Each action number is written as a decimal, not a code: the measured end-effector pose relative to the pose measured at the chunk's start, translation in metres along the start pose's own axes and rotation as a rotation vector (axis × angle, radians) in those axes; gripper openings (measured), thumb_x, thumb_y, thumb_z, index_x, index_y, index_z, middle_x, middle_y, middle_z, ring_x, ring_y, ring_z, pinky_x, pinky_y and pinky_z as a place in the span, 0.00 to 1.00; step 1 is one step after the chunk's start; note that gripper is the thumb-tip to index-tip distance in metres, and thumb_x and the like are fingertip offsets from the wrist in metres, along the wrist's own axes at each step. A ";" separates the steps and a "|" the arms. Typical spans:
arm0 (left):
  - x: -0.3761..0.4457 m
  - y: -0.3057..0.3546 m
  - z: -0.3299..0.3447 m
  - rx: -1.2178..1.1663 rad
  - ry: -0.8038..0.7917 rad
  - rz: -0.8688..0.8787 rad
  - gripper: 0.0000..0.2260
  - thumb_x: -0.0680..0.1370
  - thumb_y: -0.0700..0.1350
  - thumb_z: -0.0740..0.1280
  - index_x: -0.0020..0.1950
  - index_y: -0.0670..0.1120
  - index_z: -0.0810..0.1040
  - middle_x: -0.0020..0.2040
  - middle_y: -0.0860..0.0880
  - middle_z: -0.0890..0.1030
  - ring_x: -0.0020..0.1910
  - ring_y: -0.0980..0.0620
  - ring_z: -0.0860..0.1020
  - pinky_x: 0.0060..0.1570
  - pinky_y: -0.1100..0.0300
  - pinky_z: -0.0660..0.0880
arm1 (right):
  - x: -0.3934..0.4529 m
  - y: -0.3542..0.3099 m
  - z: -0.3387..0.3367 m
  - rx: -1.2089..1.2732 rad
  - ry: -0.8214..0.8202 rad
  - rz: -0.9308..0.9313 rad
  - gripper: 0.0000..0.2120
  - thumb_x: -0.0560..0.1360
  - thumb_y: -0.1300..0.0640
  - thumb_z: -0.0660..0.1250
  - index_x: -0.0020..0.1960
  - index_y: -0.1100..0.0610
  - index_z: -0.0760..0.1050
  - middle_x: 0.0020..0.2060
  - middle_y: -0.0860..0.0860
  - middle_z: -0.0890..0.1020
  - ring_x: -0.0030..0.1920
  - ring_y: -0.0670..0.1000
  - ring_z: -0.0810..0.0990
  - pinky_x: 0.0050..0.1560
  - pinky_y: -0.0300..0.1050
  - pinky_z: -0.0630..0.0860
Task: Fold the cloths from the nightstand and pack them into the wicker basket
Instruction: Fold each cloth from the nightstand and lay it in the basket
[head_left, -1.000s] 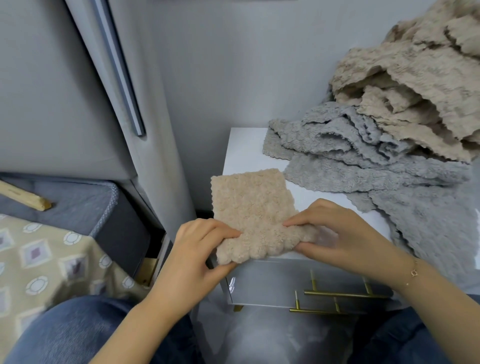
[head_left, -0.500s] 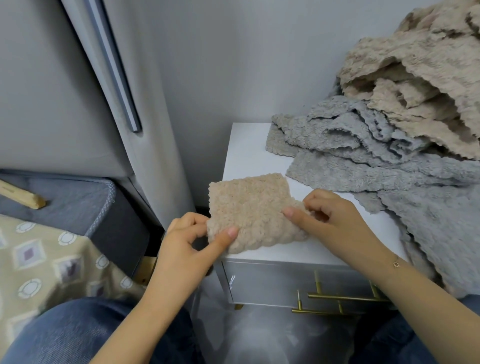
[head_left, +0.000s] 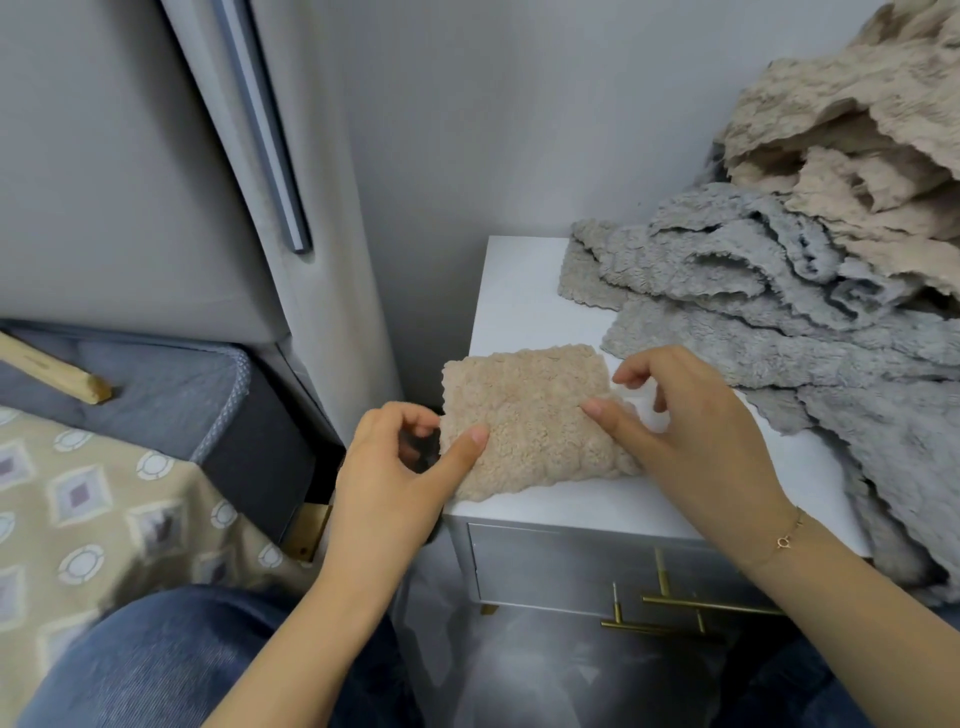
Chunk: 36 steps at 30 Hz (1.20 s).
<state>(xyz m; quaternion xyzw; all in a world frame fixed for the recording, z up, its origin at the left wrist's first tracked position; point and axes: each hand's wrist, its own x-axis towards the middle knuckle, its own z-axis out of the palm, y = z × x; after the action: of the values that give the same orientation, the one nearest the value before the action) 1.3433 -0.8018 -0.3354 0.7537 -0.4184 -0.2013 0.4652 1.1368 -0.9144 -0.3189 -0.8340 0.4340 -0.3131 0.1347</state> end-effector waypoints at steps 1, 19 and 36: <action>0.000 -0.001 -0.001 -0.014 -0.005 0.028 0.19 0.65 0.66 0.68 0.49 0.56 0.77 0.48 0.58 0.75 0.45 0.60 0.76 0.43 0.70 0.71 | 0.001 -0.001 0.000 0.012 0.008 -0.087 0.12 0.76 0.44 0.65 0.51 0.52 0.76 0.46 0.45 0.76 0.44 0.41 0.69 0.42 0.32 0.69; -0.002 -0.008 -0.014 0.203 -0.253 0.480 0.24 0.72 0.61 0.68 0.66 0.55 0.75 0.63 0.63 0.73 0.65 0.62 0.71 0.65 0.67 0.66 | -0.001 0.008 -0.009 0.051 -0.346 -0.317 0.27 0.72 0.38 0.67 0.67 0.50 0.74 0.56 0.38 0.76 0.58 0.41 0.71 0.59 0.35 0.68; 0.020 0.033 -0.012 0.072 -0.297 -0.098 0.34 0.70 0.69 0.61 0.51 0.37 0.78 0.53 0.39 0.80 0.46 0.48 0.78 0.49 0.55 0.75 | 0.018 -0.004 -0.008 0.355 -0.341 0.090 0.29 0.75 0.36 0.62 0.36 0.63 0.71 0.33 0.55 0.74 0.35 0.50 0.73 0.41 0.48 0.70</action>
<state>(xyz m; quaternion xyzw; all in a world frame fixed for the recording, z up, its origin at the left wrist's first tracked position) 1.3477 -0.8187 -0.2990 0.7514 -0.4522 -0.3180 0.3602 1.1413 -0.9261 -0.3035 -0.8177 0.3799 -0.2332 0.3643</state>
